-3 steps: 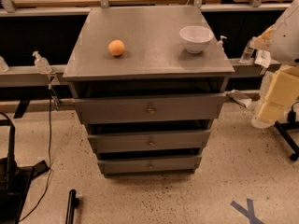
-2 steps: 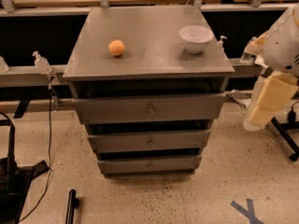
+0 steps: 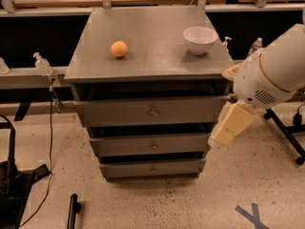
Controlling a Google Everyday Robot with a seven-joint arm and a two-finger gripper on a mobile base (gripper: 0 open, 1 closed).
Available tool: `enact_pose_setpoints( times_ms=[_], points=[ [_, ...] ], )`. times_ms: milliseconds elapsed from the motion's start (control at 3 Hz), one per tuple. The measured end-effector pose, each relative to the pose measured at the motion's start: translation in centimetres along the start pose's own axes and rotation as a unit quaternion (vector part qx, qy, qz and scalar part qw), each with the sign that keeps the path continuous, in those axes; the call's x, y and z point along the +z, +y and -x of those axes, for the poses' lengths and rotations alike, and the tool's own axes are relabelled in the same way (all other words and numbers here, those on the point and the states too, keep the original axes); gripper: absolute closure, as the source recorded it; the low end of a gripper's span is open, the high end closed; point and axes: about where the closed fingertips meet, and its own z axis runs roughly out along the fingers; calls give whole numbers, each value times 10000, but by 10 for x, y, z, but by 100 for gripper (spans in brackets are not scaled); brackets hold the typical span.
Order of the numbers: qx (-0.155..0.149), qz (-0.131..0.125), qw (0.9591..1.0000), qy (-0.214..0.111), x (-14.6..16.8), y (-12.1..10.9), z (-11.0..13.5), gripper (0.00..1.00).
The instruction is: Open top drawer
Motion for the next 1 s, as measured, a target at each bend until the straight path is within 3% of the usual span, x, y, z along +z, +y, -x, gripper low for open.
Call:
enact_pose_setpoints(
  times_ms=[333,667,1000],
  points=[
    [0,0,10000,0,0,0,0,0],
    [-449,271,9982,-303,51,3,2,0],
    [-1020,285,9911,-812,104,0,10,0]
  ],
)
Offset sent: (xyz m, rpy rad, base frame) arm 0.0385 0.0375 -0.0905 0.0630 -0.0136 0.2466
